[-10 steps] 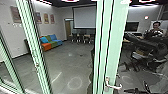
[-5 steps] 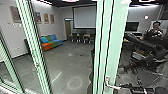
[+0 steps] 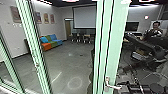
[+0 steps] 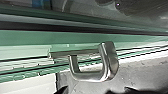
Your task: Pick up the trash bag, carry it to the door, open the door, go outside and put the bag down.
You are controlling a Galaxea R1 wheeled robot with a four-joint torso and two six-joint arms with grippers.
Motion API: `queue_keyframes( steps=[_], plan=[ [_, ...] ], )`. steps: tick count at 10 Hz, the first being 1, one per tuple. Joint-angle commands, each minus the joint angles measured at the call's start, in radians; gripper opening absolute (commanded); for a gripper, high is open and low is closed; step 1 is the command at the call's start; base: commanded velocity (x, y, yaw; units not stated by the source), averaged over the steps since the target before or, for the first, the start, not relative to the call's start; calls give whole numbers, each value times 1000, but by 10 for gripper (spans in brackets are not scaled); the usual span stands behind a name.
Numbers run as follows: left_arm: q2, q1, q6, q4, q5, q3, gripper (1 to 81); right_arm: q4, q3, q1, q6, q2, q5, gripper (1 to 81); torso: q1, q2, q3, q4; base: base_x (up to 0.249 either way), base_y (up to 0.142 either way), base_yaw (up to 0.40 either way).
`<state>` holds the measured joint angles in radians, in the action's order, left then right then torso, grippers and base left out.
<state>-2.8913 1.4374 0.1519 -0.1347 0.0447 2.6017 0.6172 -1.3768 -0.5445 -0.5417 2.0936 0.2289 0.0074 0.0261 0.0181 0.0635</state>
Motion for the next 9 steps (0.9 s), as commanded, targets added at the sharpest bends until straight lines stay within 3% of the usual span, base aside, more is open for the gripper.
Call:
queue_keyframes(
  steps=[1, 9],
  plan=[
    [15, -62, -5, -10, 52, 4, 10, 9, -68, 134, -37, 44, 64, 811, 0, 0, 0, 0, 0, 0, 0],
    [16, -64, -3, -23, 53, 18, 10, 4, -283, 137, -124, 205, 121, 811, 0, 0, 0, 0, 0, 0, 0]
  ],
)
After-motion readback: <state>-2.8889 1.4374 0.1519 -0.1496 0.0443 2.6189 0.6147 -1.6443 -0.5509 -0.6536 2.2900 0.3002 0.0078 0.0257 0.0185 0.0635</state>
